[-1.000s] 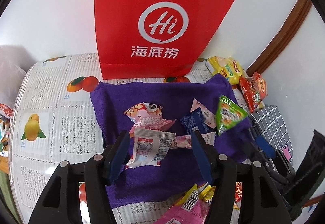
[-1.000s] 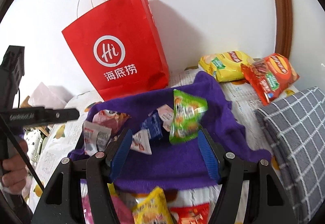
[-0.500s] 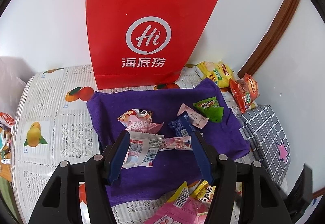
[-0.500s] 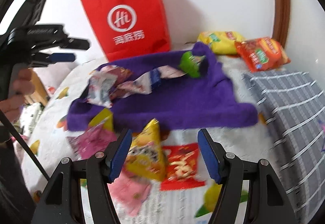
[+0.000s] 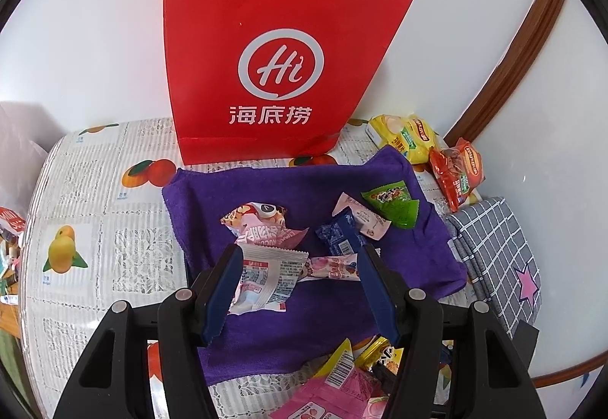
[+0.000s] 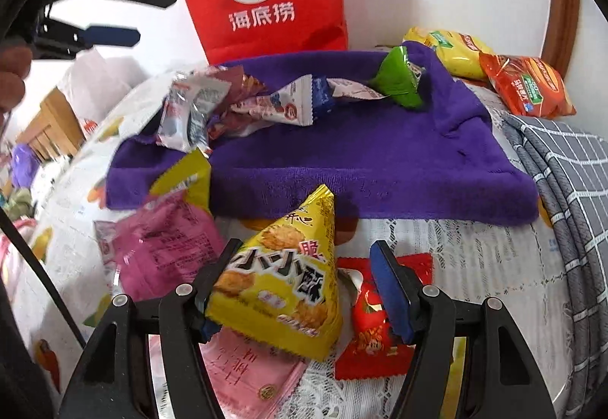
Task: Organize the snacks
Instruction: 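Grasp the yellow triangular snack bag with the right tool while the left tool reaches toward the pink bag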
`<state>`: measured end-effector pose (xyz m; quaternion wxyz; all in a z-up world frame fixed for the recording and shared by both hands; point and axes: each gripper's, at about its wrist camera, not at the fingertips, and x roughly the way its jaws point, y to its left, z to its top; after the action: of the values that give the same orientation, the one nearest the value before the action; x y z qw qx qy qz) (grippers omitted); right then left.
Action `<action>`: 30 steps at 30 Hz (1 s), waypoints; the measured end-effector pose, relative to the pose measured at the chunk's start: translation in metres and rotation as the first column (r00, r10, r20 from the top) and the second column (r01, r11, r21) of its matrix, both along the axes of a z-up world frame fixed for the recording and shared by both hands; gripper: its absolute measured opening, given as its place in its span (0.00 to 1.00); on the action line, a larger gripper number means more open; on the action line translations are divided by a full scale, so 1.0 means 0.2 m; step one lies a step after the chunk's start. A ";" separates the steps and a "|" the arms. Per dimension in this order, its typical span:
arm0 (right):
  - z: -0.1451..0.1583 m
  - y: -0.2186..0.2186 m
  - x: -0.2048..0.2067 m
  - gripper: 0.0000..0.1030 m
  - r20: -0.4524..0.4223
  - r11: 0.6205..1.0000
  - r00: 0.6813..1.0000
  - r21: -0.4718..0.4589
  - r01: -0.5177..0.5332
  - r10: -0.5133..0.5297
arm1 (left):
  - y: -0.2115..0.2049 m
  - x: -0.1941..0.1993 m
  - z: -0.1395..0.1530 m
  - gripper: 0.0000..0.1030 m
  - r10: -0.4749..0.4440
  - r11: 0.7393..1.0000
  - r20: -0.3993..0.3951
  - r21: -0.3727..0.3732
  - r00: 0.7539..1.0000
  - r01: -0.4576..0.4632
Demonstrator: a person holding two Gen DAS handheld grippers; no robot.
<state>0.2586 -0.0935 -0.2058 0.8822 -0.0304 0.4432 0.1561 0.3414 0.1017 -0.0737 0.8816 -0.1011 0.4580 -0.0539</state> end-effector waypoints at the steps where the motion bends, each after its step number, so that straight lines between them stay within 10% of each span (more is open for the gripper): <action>1: 0.00 0.00 0.00 0.59 0.003 1.000 1.000 0.003 -0.006 0.006 | -0.01 0.00 -0.01 0.58 -0.002 1.000 -0.005 0.004 1.000 0.002; 5: 0.00 -0.02 -0.02 0.40 -0.009 0.997 1.000 0.071 -0.022 0.023 | -0.05 0.00 -0.02 0.58 -0.019 1.000 -0.015 0.022 1.000 0.019; 30: 0.26 -0.36 -0.38 0.39 0.108 0.979 0.988 0.181 0.091 -0.112 | -0.30 -0.44 -0.23 0.58 -0.164 0.971 -0.112 0.157 0.980 0.181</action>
<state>0.1825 -0.1655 -0.1538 0.9128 0.0609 0.3760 0.1472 0.2531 0.0410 -0.1198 0.8552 0.0104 0.5108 -0.0870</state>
